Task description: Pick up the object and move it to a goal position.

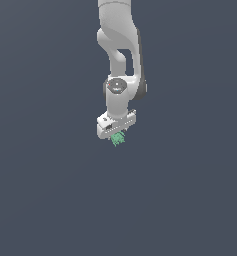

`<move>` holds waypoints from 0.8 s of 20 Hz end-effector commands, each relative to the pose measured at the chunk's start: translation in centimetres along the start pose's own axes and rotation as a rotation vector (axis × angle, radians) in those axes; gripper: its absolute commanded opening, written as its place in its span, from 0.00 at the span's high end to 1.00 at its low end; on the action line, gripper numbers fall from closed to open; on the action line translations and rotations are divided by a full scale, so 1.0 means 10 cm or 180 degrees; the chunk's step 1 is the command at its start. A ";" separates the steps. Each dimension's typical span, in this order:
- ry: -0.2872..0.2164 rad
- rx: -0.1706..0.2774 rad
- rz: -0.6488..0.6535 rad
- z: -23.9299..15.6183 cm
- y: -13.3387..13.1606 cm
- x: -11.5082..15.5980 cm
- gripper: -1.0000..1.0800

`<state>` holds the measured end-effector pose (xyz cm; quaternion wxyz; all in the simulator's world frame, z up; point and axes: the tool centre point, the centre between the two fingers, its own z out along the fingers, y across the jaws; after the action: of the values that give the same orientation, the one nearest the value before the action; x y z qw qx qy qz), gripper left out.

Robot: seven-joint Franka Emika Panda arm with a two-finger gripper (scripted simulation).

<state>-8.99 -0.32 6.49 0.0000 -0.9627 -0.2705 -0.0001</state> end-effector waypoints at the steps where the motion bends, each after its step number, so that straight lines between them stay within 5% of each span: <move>1: -0.0001 0.0001 -0.0003 0.11 0.00 -0.01 0.04; 8: -0.0001 0.0000 -0.0008 0.24 0.00 0.00 0.04; 9: -0.0001 0.0000 -0.0008 0.24 0.00 0.00 1.00; 16: -0.0001 0.0000 -0.0008 0.24 0.00 0.00 1.00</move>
<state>-8.95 -0.37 4.18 -0.0003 -0.9625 -0.2713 -0.0007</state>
